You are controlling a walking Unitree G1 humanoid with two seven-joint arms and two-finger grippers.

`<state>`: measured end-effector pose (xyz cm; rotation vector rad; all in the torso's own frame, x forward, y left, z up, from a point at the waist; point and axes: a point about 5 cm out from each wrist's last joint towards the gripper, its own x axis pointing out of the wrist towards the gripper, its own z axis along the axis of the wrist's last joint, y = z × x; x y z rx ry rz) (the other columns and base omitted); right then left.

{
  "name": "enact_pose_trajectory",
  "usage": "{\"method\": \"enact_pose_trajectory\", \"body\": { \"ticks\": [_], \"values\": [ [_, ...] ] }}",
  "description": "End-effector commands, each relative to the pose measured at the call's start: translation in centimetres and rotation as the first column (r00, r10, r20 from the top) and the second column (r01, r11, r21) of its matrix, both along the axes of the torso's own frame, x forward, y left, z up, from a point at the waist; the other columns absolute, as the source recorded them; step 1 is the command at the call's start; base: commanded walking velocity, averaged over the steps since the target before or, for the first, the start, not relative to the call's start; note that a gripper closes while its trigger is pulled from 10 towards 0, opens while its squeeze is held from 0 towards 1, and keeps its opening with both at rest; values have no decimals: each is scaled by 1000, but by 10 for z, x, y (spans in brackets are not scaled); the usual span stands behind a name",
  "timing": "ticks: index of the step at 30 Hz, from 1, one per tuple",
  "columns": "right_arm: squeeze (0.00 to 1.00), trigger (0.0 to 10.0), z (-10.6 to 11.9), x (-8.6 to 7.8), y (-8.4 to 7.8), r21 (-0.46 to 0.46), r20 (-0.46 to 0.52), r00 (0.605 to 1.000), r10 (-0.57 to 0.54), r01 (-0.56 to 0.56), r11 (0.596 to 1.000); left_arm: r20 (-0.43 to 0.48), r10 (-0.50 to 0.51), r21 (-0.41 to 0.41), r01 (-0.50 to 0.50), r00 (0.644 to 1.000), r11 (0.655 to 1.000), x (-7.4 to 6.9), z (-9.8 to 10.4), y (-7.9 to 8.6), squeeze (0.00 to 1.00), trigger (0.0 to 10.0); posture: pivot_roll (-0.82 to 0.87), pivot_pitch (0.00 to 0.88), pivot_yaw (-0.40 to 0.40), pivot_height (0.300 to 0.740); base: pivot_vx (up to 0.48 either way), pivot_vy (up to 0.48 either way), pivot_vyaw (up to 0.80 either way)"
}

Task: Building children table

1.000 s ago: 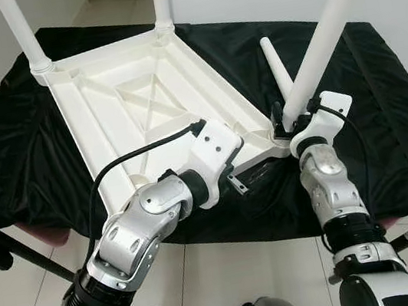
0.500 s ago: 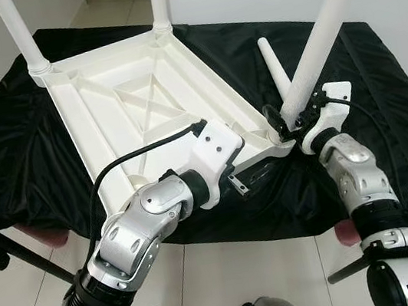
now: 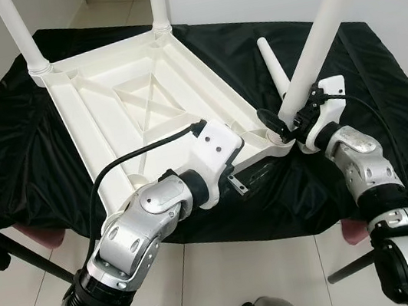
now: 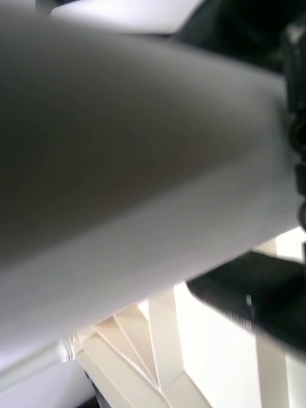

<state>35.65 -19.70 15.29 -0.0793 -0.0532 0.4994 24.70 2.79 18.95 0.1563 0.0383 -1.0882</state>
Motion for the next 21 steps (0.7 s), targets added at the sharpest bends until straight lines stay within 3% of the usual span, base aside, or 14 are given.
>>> {"method": "enact_pose_trajectory", "body": {
  "ticks": [1, 16, 21],
  "values": [
    [0, 0, -3, 0, -2, -18, -13, 1000, 7, -7, 1000, -2, -33, 14, 33, 999, 999, -1, -1, 0, 0, 10000, -34, 8, -30, 740, 0, 0, 0],
    [0, 0, -10, -2, -7, 9, -23, 1000, 6, -6, 1000, -7, -37, 10, 37, 999, 999, -4, -2, -1, 0, 10000, -39, 22, -29, 740, 0, 0, 0],
    [0, 0, -18, 1, -15, -20, -45, 981, -188, 188, 982, -9, -39, 9, 39, 999, 999, -5, -2, -1, 0, 10000, -42, 26, -31, 740, 0, 0, 0]
  ]
}}
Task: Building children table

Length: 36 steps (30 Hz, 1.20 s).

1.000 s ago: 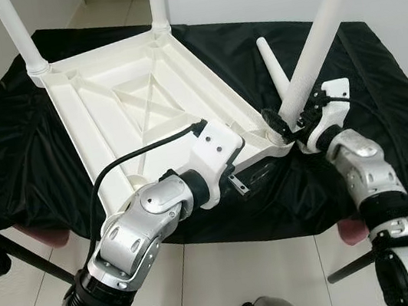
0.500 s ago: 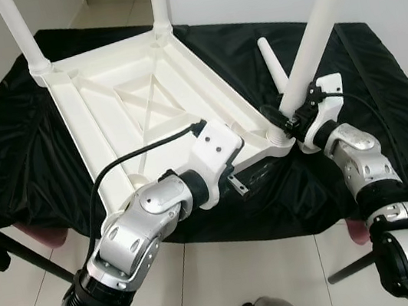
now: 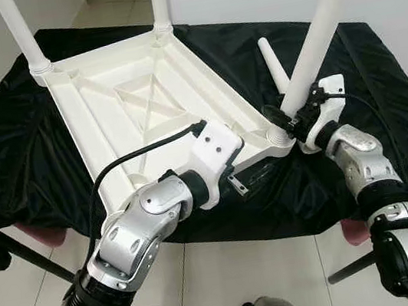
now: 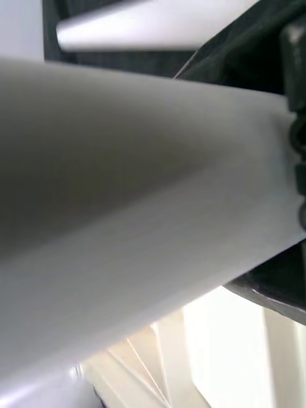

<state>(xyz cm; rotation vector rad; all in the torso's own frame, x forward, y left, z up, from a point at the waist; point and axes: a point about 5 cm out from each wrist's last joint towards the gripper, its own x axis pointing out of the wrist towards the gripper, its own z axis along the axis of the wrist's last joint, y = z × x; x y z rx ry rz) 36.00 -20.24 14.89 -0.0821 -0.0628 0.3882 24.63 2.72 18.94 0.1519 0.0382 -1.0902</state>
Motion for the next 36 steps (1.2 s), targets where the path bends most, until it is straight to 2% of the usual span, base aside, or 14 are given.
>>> {"method": "enact_pose_trajectory", "body": {
  "ticks": [1, 10, 13, 14, 19, 22, 27, 28, 29, 30, 31, 34, 35, 36],
  "values": [
    [0, 0, -14, -3, -10, -17, -61, 995, -79, 78, 997, -7, -37, 13, 37, 999, 999, -4, -2, -1, 0, 10000, -42, 26, -31, 740, 0, 0, 0],
    [0, 0, -16, -10, 14, 98, -60, 967, -247, 251, 963, -14, -46, 11, 46, 999, 999, -6, -3, -2, 0, 10000, -47, 22, -35, 740, 0, 0, 0],
    [0, 0, -17, -15, 24, 75, -65, 927, -370, 375, 924, -13, -50, 12, 50, 999, 999, -6, -4, -3, 0, 10000, -50, 16, -37, 740, 0, 0, 0],
    [0, 0, -17, -15, 24, 75, -65, 927, -370, 375, 924, -13, -50, 12, 50, 999, 999, -6, -4, -3, 0, 10000, -50, 16, -37, 740, 0, 0, 0],
    [0, 0, -22, -28, 41, 51, -87, 855, -511, 516, 855, -14, -53, 10, 53, 999, 999, -5, -4, -4, 0, 10000, -51, 10, -41, 740, 0, 0, 0],
    [0, 0, -23, -34, 53, 67, -98, 846, -524, 531, 844, -15, -53, 9, 53, 998, 999, -6, -4, -4, 0, 10000, -50, 11, -43, 740, 0, 0, 0],
    [0, 0, -25, -39, 56, 60, -132, 827, -546, 557, 829, -19, -51, 6, 51, 999, 999, -5, -4, -4, 0, 10000, -50, 10, -44, 740, 0, 0, 0],
    [0, 1882, -25, -39, 55, 58, -137, 828, -543, 554, 830, -20, -50, 6, 51, 999, 999, -5, -5, -4, 0, 10000, -50, 10, -44, 740, 0, 0, 0],
    [0, 1882, -25, -39, 55, 58, -137, 828, -543, 554, 830, -20, -50, 6, 51, 999, 999, -5, -5, -4, 0, 10000, -50, 10, -44, 740, 0, 0, 0],
    [0, 9412, -24, -39, 53, 46, -128, 823, -554, 563, 825, -20, -50, 6, 50, 999, 999, -5, -5, -5, 0, 10000, -50, 9, -43, 740, 0, 0, 0],
    [0, 10000, -23, -38, 51, 46, -131, 822, -554, 563, 825, -20, -50, 6, 50, 999, 999, -5, -5, -4, 0, 10000, -50, 9, -43, 740, 0, 0, 0],
    [0, 10000, -21, -38, 45, 12, -111, 817, -566, 570, 821, -21, -50, 7, 50, 999, 999, -5, -5, -4, 0, 10000, -51, 9, -42, 740, 0, 0, 0],
    [1000, 10000, -23, -37, 43, 3, -109, 824, -556, 560, 829, -20, -50, 7, 50, 999, 999, -5, -5, -4, 0, 10000, -50, 9, -43, 740, 0, 0, 0],
    [1000, 10000, -23, -37, 43, 3, -109, 824, -556, 560, 829, -20, -50, 7, 50, 999, 999, -5, -5, -4, 0, 10000, -50, 9, -43, 740, 0, 0, 0]
  ]
}}
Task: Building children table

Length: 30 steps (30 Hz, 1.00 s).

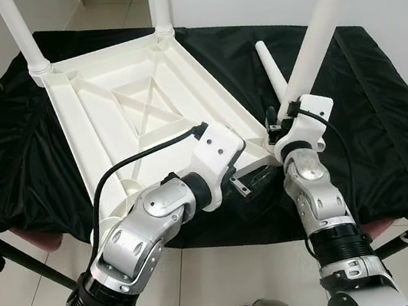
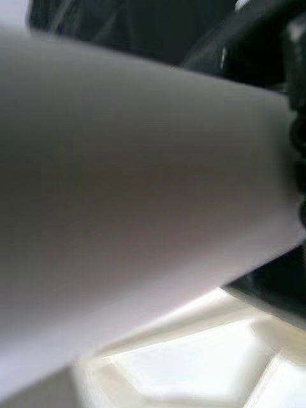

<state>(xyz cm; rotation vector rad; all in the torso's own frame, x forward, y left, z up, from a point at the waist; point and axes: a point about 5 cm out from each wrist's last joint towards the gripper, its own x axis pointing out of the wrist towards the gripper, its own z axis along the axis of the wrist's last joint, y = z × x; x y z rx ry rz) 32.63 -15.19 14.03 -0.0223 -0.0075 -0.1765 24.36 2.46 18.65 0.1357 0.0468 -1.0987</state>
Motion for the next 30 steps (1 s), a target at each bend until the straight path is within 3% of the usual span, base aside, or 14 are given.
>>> {"method": "enact_pose_trajectory", "body": {
  "ticks": [1, 6, 10, 15, 16, 17, 21, 30],
  "values": [
    [1000, 10000, -14, -3, -9, -22, -66, 998, -19, 17, 1000, -4, -42, 16, 42, 999, 999, -2, -2, -2, 0, 10000, -50, 9, -43, 740, 0, 0, 0],
    [1000, 10000, -8, 1, -14, 21, -30, 995, 93, -93, 995, -2, -38, 16, 38, 999, 999, -1, -1, -1, 0, 10000, -48, 9, -46, 740, 0, 0, 0],
    [1000, 10000, -5, 2, -15, 24, -20, 994, 108, -108, 994, -1, -37, 16, 37, 999, 999, -1, -1, -1, 0, 10000, -48, 9, -46, 740, 0, 0, 0],
    [1000, 10000, 6, 6, -15, 29, 17, 971, 238, -239, 971, 2, -32, 17, 32, 1000, 999, 0, 0, 0, 0, 10000, -44, 9, -45, 740, 0, 0, 0],
    [0, 10000, 10, 8, -15, 32, 27, 950, 311, -312, 950, 4, -30, 18, 30, 1000, 999, 1, 0, 0, 0, 10000, -45, 9, -43, 740, 0, 0, 0],
    [0, 10000, 10, 8, -15, 32, 27, 950, 311, -312, 950, 4, -30, 18, 30, 1000, 999, 1, 0, 0, 0, 10000, -45, 9, -43, 740, 0, 0, 0],
    [0, 10000, 18, 13, -21, -28, 36, 868, 495, -494, 869, 8, -31, 19, 30, 999, 999, 2, 1, 0, 0, 10000, -50, 10, -34, 740, 0, 0, 0],
    [0, 10000, 12, 22, -28, -54, -13, 785, 619, -619, 783, 12, -34, 18, 34, 999, 999, 3, 2, -1, 0, 10000, -48, 9, -31, 740, 0, 0, 0]
  ]
}}
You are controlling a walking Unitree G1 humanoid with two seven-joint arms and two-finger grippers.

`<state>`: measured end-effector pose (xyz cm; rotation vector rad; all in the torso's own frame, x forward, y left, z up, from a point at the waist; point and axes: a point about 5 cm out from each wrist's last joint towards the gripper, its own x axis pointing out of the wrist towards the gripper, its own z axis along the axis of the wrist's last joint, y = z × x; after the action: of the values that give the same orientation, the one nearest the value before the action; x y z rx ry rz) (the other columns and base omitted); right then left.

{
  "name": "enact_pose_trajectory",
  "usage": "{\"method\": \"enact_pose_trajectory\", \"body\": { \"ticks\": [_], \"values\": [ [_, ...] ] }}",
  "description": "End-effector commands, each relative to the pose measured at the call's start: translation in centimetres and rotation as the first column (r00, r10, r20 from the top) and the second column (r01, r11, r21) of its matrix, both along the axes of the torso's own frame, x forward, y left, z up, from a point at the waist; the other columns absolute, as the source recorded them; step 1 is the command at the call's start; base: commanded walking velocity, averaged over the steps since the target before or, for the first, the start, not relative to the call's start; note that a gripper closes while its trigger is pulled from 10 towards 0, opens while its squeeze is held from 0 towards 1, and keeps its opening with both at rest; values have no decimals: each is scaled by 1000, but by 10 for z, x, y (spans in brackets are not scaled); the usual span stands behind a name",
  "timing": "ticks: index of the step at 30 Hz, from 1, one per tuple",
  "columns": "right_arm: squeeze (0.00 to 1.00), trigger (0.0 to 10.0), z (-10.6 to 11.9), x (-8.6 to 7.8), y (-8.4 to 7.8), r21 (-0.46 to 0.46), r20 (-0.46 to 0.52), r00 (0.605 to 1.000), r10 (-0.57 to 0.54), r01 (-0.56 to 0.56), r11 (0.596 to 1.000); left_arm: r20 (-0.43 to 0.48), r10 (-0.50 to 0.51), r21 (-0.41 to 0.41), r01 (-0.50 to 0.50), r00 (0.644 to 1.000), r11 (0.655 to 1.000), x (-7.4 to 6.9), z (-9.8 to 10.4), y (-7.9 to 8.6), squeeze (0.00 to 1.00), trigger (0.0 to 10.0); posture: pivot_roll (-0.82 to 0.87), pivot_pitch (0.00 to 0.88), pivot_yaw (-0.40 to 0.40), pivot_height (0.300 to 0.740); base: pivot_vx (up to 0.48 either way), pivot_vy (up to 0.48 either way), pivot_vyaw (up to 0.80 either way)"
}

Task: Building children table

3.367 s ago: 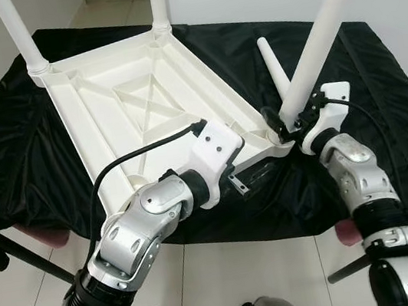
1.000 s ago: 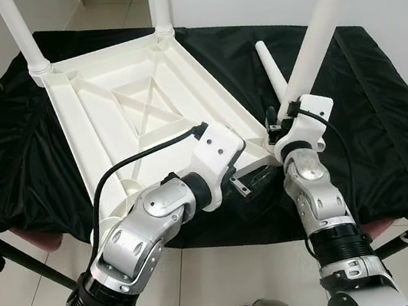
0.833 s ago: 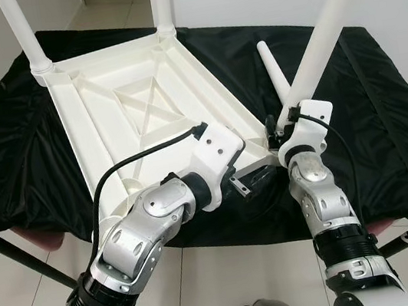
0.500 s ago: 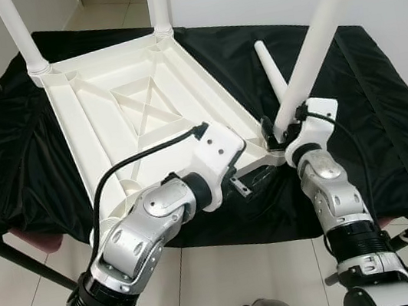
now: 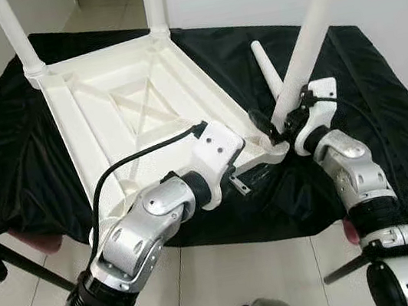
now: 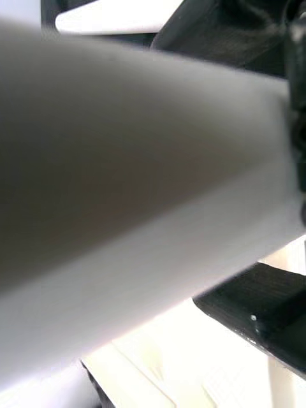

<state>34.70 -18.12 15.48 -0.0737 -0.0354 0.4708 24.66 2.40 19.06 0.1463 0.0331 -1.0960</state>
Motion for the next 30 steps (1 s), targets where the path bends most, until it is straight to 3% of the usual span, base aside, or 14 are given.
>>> {"method": "enact_pose_trajectory", "body": {
  "ticks": [1, 3, 4, 5, 6, 7, 8, 22, 23, 24, 25, 29, 30],
  "values": [
    [0, 10000, -5, 3, 1, -18, -20, 999, 34, -34, 999, -2, -33, 16, 33, 999, 999, 1, -1, 0, 0, 10000, -43, 5, -33, 740, 0, 0, 0],
    [0, 10000, -5, 3, 1, -18, -20, 999, 34, -34, 999, -2, -33, 16, 33, 999, 999, 1, -1, 0, 0, 10000, -43, 5, -33, 740, 0, 0, 0],
    [0, 8039, -8, 5, 0, -26, -30, 998, 49, -50, 998, 1, -30, 15, 30, 1000, 999, 1, -1, 0, 0, 10000, -38, 4, -37, 740, 0, 0, 0],
    [0, 8039, -8, 5, 0, -26, -30, 998, 49, -50, 998, 1, -30, 15, 30, 1000, 999, 1, -1, 0, 0, 10000, -38, 4, -37, 740, 0, 0, 0],
    [0, 980, -13, 8, 0, -45, -55, 996, 75, -77, 996, 2, -24, 12, 23, 1000, 1000, 1, 0, 0, 0, 10000, -31, 0, -42, 740, 0, 0, 0],
    [0, 980, -13, 8, 0, -45, -55, 996, 75, -77, 996, 2, -24, 12, 23, 1000, 1000, 1, 0, 0, 0, 10000, -31, 0, -42, 740, 0, 0, 0],
    [0, 0, -14, 9, 0, -48, -61, 995, 79, -82, 995, 2, -22, 11, 22, 1000, 1000, 1, 0, 0, 0, 10000, -31, 0, -42, 740, 0, 0, 0],
    [0, 0, -23, 10, -2, -34, -90, 991, 101, -104, 994, 3, -17, 6, 17, 1000, 1000, 1, 0, -1, 0, 10000, -31, 3, -46, 740, 0, 0, 0],
    [0, 8588, -23, 10, -3, -19, -88, 993, 84, -86, 996, 1, -19, 5, 19, 1000, 1000, 0, 0, -1, 0, 10000, -35, 9, -45, 740, 0, 0, 0],
    [0, 8588, -24, 11, -4, -8, -87, 994, 72, -73, 997, 0, -20, 5, 20, 1000, 1000, 0, 0, -1, 0, 10000, -35, 9, -45, 740, 0, 0, 0],
    [0, 10000, -24, 11, -4, -9, -89, 995, 52, -53, 999, -2, -22, 4, 22, 1000, 1000, -1, -1, -1, 0, 10000, -36, 12, -46, 740, 0, 0, 0],
    [0, 10000, -26, 12, -6, -29, -95, 996, -2, -1, 1000, -4, -23, 3, 23, 1000, 1000, -1, -1, -2, 0, 10000, -36, 12, -46, 740, 0, 0, 0],
    [0, 10000, -28, 12, -5, -46, -96, 993, -72, 68, 997, -8, -23, 3, 23, 1000, 1000, -2, -1, -2, 0, 10000, -39, 15, -44, 740, 0, 0, 0]
  ]
}}
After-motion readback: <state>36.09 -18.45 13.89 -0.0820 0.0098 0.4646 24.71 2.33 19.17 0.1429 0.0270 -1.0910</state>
